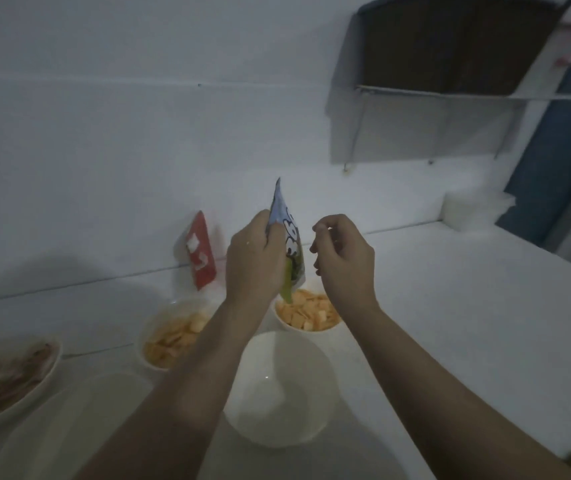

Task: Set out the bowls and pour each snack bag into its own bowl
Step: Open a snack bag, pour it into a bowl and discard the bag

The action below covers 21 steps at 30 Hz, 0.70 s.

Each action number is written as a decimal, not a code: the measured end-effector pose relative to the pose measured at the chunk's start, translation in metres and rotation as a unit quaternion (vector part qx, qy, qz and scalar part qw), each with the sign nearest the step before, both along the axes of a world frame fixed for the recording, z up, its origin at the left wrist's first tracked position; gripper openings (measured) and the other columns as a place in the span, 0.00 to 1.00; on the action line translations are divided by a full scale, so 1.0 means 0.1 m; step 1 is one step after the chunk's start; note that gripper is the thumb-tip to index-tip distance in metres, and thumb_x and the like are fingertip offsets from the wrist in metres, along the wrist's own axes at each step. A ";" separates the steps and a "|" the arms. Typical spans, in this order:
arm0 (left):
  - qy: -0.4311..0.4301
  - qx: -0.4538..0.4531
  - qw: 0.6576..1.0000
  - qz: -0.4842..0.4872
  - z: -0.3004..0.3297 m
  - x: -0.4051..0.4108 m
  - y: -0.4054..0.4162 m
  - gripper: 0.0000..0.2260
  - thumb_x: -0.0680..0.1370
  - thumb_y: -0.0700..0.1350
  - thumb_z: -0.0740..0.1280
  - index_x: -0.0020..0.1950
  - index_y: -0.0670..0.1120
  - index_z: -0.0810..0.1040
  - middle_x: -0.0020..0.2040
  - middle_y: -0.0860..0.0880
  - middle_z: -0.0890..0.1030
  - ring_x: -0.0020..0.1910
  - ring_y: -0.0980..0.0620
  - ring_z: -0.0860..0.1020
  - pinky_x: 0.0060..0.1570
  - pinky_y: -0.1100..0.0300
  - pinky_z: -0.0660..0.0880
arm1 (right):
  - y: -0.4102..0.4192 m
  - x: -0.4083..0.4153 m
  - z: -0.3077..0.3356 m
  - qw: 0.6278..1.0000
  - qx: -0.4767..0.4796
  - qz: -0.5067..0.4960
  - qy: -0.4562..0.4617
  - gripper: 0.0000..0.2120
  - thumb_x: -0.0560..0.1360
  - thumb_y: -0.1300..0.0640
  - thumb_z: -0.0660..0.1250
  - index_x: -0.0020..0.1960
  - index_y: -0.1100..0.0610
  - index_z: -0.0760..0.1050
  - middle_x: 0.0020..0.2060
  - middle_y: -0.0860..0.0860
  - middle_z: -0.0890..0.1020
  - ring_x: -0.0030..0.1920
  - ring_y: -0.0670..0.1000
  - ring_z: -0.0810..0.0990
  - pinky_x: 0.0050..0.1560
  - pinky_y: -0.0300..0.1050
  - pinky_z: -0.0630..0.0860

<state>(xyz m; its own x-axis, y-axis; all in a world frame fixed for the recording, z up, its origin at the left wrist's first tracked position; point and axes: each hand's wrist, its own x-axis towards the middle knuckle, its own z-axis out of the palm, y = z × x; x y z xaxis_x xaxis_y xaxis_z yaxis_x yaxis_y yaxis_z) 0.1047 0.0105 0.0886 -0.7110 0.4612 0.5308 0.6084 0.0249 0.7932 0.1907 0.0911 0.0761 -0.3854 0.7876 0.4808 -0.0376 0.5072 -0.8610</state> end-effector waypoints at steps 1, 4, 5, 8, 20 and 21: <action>-0.001 -0.005 1.000 -0.011 -0.03 0.07 0.06 0.14 0.81 0.44 0.58 0.34 0.46 0.63 0.29 0.50 0.66 0.28 0.51 0.64 0.31 0.55 0.61 | 0.05 0.10 -0.01 1.000 -0.003 -0.010 -0.008 0.06 0.81 0.56 0.62 0.47 0.54 0.76 0.35 0.52 0.82 0.32 0.48 0.76 0.37 0.52 0.77; -0.024 -0.018 0.998 -0.058 -0.14 0.34 0.32 0.14 0.80 0.45 0.58 0.35 0.44 0.64 0.29 0.49 0.67 0.29 0.51 0.64 0.31 0.55 0.60 | 0.20 0.50 -0.06 0.998 -0.014 -0.063 -0.029 0.06 0.80 0.56 0.62 0.46 0.53 0.76 0.35 0.52 0.82 0.31 0.50 0.77 0.36 0.52 0.78; -0.033 -0.028 0.996 -0.076 -0.19 0.45 0.42 0.14 0.80 0.45 0.58 0.35 0.44 0.64 0.30 0.49 0.67 0.30 0.51 0.65 0.31 0.55 0.60 | 0.24 0.64 -0.07 0.996 -0.019 -0.084 -0.033 0.06 0.80 0.57 0.61 0.46 0.53 0.76 0.35 0.53 0.81 0.32 0.53 0.76 0.36 0.52 0.77; -0.037 -0.056 0.988 -0.136 -0.32 0.85 0.65 0.15 0.80 0.44 0.58 0.33 0.46 0.61 0.29 0.49 0.66 0.29 0.50 0.63 0.31 0.55 0.59 | 0.37 1.07 -0.17 0.989 -0.045 -0.134 -0.037 0.07 0.79 0.58 0.61 0.45 0.53 0.76 0.35 0.55 0.81 0.32 0.55 0.76 0.37 0.52 0.77; -0.163 -0.175 0.914 -0.326 -0.94 1.55 0.95 0.12 0.79 0.51 0.63 0.36 0.50 0.73 0.33 0.52 0.75 0.34 0.52 0.72 0.36 0.57 0.67 | 0.54 1.81 -0.79 0.946 -0.264 -0.134 -0.129 0.11 0.82 0.51 0.58 0.50 0.54 0.77 0.44 0.54 0.83 0.43 0.55 0.82 0.46 0.52 0.82; -0.195 -0.165 0.904 -0.344 -0.92 1.52 0.95 0.14 0.78 0.54 0.63 0.33 0.52 0.73 0.31 0.54 0.74 0.33 0.54 0.71 0.36 0.57 0.66 | 0.52 1.82 -0.79 0.946 -0.274 -0.125 -0.123 0.11 0.82 0.51 0.58 0.50 0.55 0.77 0.44 0.54 0.83 0.41 0.54 0.81 0.42 0.49 0.81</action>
<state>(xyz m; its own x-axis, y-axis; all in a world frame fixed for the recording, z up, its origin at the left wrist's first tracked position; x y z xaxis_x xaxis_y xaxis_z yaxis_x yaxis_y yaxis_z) 0.2563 0.1058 -0.0036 -0.2995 0.9525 0.0557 0.2461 0.0207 0.9690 0.3728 0.1435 -0.0032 -0.2006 0.9739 -0.1062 0.2608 -0.0514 -0.9640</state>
